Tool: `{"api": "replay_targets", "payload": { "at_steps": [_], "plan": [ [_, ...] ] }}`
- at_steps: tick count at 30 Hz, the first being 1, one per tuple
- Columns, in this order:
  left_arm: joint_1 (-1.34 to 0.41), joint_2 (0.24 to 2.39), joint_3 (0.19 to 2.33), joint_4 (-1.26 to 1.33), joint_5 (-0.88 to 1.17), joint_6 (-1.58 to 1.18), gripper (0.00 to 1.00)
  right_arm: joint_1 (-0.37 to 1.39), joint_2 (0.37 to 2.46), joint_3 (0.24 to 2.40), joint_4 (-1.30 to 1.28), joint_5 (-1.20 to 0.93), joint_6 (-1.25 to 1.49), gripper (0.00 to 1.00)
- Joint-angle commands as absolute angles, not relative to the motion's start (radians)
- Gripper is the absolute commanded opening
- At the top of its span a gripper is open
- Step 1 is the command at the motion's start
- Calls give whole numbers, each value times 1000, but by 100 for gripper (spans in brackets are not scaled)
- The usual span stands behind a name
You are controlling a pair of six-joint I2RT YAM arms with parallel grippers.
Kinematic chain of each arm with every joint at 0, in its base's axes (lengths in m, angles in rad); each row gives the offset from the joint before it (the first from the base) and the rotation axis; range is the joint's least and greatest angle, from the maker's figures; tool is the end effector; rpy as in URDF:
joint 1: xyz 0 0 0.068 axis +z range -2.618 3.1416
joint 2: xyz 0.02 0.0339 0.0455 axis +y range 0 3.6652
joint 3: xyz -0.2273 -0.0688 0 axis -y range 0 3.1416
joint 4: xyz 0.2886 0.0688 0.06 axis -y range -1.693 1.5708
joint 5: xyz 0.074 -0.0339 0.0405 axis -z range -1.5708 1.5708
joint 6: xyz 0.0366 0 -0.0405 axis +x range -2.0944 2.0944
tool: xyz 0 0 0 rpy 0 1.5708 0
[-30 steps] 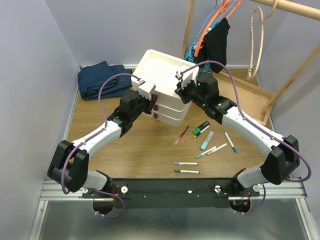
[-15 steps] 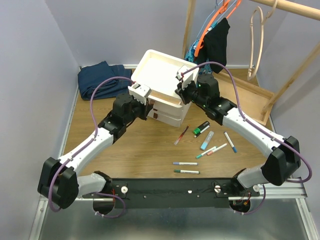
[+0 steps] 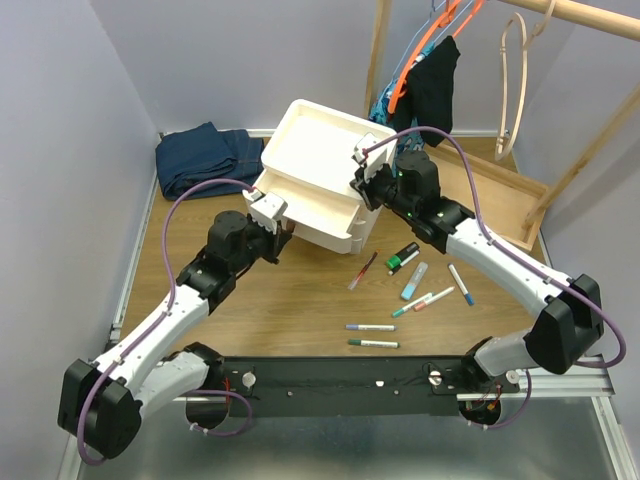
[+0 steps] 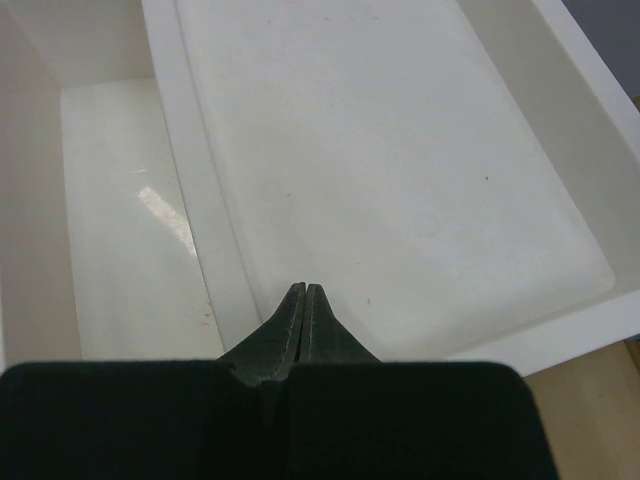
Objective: Sort the stationery into containers
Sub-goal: Open the drawer in the storage box, then pick up the pen from the center of the board.
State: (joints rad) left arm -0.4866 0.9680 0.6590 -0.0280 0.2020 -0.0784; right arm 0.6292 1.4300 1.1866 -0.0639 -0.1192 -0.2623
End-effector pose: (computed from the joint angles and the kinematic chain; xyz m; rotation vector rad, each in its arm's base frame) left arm 0.2511 -0.1412 0.2338 0.5291 1.8690 -0.5716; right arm 0.3110 0.2318 0.2939 -0.8894 1.6699 0.3632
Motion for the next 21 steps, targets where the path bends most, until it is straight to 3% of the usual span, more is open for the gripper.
{"api": "replay_targets", "payload": {
  "at_steps": [1, 4, 8, 11, 12, 15, 21],
  "plan": [
    [-456, 919, 609, -81, 230, -72, 0, 646, 1479, 1104, -351, -104, -276, 1],
    [-443, 908, 609, -87, 222, -78, 0, 646, 1473, 1114, -354, -100, -285, 1],
    [-437, 893, 638, -147, 198, -78, 38, 646, 1440, 1176, -403, -71, -313, 2],
    [-437, 865, 686, -245, 207, -40, 53, 646, 1387, 1221, -472, -51, -346, 22],
    [-437, 844, 696, -271, 221, -13, 56, 646, 1373, 1242, -494, -51, -360, 35],
    [-437, 789, 739, -366, 241, -5, 68, 644, 1306, 1241, -583, -92, -431, 48],
    [-393, 759, 844, -543, 248, 97, 79, 644, 1154, 1111, -823, -305, -699, 52]
  ]
}}
